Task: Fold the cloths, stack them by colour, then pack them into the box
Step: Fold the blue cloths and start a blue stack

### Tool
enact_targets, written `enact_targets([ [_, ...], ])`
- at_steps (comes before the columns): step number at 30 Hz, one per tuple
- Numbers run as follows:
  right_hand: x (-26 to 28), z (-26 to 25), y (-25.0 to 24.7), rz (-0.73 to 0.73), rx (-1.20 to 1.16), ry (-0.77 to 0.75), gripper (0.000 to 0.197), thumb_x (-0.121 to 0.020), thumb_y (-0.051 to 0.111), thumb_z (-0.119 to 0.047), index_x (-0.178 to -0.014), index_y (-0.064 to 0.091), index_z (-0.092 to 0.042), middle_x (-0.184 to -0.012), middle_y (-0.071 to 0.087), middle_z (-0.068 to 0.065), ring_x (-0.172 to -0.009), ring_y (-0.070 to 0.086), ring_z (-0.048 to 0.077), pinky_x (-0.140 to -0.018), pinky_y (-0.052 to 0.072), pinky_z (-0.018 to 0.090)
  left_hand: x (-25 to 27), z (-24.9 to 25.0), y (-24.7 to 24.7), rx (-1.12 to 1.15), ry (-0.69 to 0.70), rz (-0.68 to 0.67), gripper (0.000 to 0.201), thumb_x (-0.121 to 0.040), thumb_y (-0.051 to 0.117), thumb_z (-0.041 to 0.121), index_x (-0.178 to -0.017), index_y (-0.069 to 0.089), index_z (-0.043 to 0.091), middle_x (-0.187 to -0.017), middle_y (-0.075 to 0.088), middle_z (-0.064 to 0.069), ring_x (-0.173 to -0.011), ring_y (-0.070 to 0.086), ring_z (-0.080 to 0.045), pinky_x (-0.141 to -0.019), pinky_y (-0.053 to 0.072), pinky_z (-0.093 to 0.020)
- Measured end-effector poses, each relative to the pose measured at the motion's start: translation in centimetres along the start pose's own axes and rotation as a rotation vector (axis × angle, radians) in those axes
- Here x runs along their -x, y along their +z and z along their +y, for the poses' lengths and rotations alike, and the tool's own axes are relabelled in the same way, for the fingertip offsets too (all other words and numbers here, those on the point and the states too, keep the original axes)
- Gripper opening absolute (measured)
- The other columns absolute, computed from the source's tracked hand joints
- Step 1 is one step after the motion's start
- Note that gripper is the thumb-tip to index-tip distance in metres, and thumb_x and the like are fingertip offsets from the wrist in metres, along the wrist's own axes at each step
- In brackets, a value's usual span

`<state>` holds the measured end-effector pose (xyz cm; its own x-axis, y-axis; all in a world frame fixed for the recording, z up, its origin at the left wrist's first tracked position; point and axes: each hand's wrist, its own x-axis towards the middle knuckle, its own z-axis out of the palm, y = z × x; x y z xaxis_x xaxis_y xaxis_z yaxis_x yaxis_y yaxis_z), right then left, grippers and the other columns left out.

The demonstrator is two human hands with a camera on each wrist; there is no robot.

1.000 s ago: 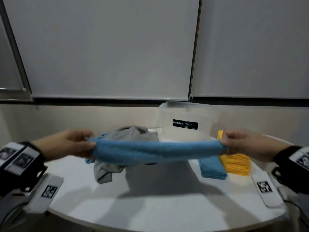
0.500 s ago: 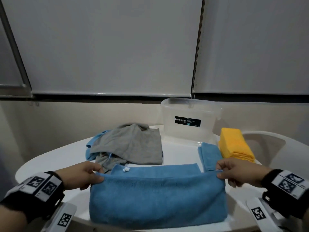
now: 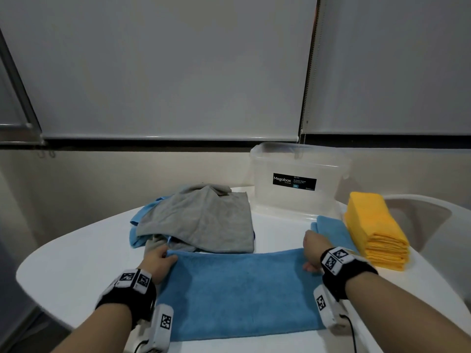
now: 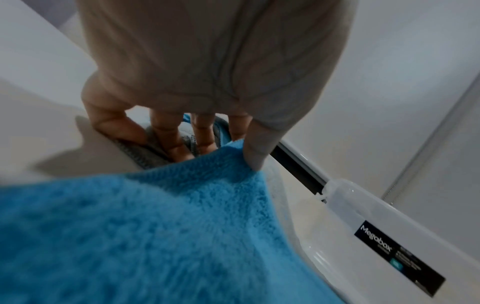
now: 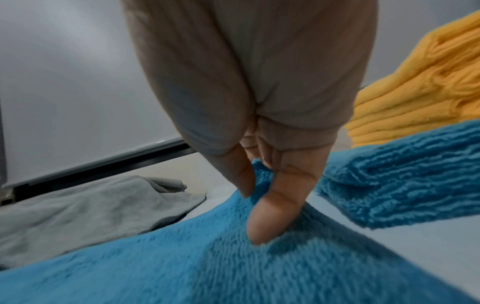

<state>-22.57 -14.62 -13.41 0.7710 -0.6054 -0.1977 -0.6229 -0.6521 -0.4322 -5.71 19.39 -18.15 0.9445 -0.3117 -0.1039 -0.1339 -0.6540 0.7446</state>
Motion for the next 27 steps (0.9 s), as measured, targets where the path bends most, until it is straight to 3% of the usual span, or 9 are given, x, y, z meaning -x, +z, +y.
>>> enact_targets([
  [4,-0.4,-0.4,1.2,-0.026,0.033,0.028,0.036,-0.094,0.042,-0.007,-0.066,0.026,-0.023,-0.085,0.051,0.008,-0.075,0.056,0.025,-0.074,0.057,0.031,-0.1,0.3,0.2,0.0,-0.003,-0.028,0.024,-0.088,0.065,0.013,-0.07,0.051,0.009,-0.07,0.049,-0.006,-0.07,0.046,-0.019,-0.061,0.034,-0.026],
  [7,-0.5,-0.4,1.2,-0.089,0.093,0.033,0.036,-0.095,0.042,-0.009,-0.065,0.029,-0.023,-0.071,0.044,-0.001,-0.081,0.053,0.024,-0.083,0.056,0.032,-0.1,0.5,0.6,-0.005,-0.049,-0.042,0.029,-0.088,0.066,0.013,-0.065,0.048,0.012,-0.064,0.046,-0.003,-0.062,0.043,-0.014,-0.058,0.032,-0.025],
  [10,-0.8,-0.6,1.2,-0.141,0.204,0.056,0.037,-0.094,0.045,-0.01,-0.063,0.029,-0.023,-0.068,0.037,-0.003,-0.084,0.05,0.022,-0.089,0.053,0.033,-0.4,0.5,0.8,0.044,-0.094,-0.054,0.011,-0.088,0.066,0.014,-0.078,0.065,0.01,-0.076,0.064,-0.008,-0.068,0.056,-0.016,-0.062,0.041,-0.022],
  [13,-0.7,-0.9,1.3,-0.14,0.314,0.057,0.039,-0.096,0.041,-0.006,-0.065,0.021,-0.019,-0.071,0.03,-0.003,-0.078,0.044,0.017,-0.06,0.045,0.019,-0.5,0.7,0.3,0.041,-0.173,-0.084,0.021,-0.088,0.067,0.021,-0.098,0.07,0.004,-0.096,0.07,-0.016,-0.08,0.061,-0.022,-0.068,0.044,-0.024],
  [17,-1.7,-0.1,1.7,-0.187,0.394,0.079,0.035,-0.095,0.047,-0.008,-0.066,0.029,-0.017,-0.074,0.039,-0.002,-0.081,0.047,0.016,-0.046,0.031,0.018,-0.8,0.6,-0.2,0.061,-0.233,-0.082,0.023,-0.086,0.069,0.026,-0.097,0.072,0.005,-0.086,0.069,-0.01,-0.071,0.059,-0.019,-0.061,0.042,-0.022],
  [20,-1.8,-0.3,1.8,-0.201,0.42,0.097,0.035,-0.093,0.052,-0.013,-0.063,0.034,-0.019,-0.102,0.06,0.005,-0.099,0.062,0.021,-0.07,0.05,0.02,-0.7,0.4,-0.5,0.088,-0.269,-0.082,0.025,-0.084,0.072,0.03,-0.091,0.071,0.006,-0.081,0.068,-0.007,-0.069,0.06,-0.02,-0.063,0.046,-0.022],
  [22,-1.2,-0.6,1.6,-0.17,0.425,0.098,0.037,-0.095,0.049,-0.011,-0.062,0.032,-0.017,-0.126,0.059,0.005,-0.12,0.056,0.019,-0.085,0.048,0.02,-1.0,-0.3,-0.6,0.169,-0.285,-0.057,0.026,-0.079,0.076,0.032,-0.087,0.073,0.008,-0.089,0.072,-0.012,-0.083,0.067,-0.028,-0.081,0.054,-0.035],
  [25,-0.7,-0.7,1.7,-0.167,0.329,0.131,0.036,-0.094,0.052,-0.008,-0.064,0.032,-0.014,-0.121,0.062,0.004,-0.115,0.059,0.018,-0.043,0.037,0.014,-1.2,-1.2,-0.7,0.253,-0.317,-0.027,0.033,-0.077,0.077,0.033,-0.095,0.072,0.006,-0.097,0.071,-0.012,-0.098,0.066,-0.035,-0.094,0.051,-0.044],
  [27,-0.9,-0.1,2.0,-0.165,0.28,0.096,0.034,-0.087,0.062,-0.009,-0.067,0.035,-0.014,-0.095,0.061,0.003,-0.091,0.061,0.018,-0.038,0.033,0.016,-1.3,-1.7,-0.5,0.323,-0.345,-0.025,0.048,-0.065,0.08,0.041,-0.094,0.072,0.004,-0.095,0.072,-0.014,-0.094,0.067,-0.036,-0.094,0.051,-0.047],
])
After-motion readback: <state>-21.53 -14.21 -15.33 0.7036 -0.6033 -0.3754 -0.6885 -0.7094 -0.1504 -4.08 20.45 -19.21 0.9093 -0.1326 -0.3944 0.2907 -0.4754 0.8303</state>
